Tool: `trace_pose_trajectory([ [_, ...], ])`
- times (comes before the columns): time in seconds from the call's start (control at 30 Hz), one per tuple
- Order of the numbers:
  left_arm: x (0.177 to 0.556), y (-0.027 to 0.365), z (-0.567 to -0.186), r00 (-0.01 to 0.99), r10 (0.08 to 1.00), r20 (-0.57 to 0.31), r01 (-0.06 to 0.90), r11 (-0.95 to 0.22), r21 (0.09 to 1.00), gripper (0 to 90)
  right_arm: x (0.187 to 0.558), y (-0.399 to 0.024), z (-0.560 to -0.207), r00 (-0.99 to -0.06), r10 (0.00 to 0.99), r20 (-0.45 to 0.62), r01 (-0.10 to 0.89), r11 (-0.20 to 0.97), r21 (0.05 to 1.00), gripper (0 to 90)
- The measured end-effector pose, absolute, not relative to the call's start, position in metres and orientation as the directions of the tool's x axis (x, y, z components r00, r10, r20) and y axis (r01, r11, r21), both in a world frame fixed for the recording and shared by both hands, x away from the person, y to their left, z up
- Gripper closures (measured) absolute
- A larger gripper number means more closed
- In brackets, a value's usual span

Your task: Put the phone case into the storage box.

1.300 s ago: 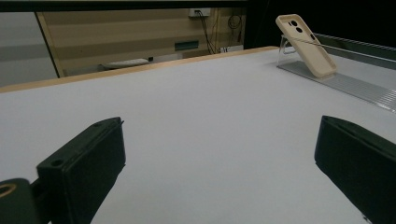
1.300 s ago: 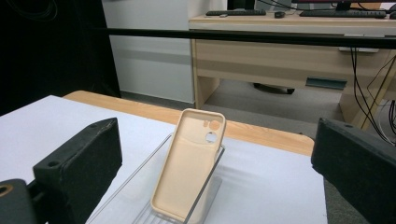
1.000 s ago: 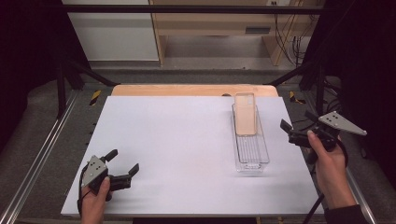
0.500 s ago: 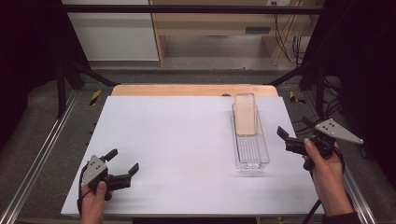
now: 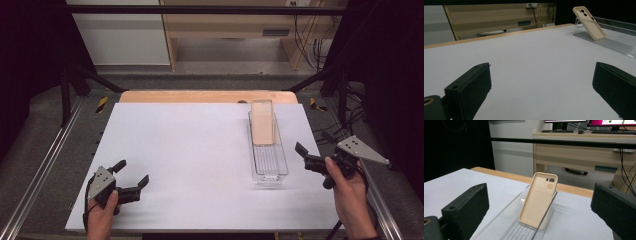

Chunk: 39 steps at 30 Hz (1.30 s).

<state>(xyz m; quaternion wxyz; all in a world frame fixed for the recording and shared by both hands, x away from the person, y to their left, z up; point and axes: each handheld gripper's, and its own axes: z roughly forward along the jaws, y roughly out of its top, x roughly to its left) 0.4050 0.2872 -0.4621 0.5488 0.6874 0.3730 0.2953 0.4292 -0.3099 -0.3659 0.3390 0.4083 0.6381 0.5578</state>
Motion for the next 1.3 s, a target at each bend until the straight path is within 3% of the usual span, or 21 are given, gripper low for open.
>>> trace_pose_trajectory([
  [1.3, 0.405, 0.287, -0.461, 0.553, 0.833, 0.007, 0.181, -0.129, 0.975, 1.8, 0.401, -0.294, -0.389, -0.458, 0.889, 0.005, 0.109, 0.051, 0.993, 2.1],
])
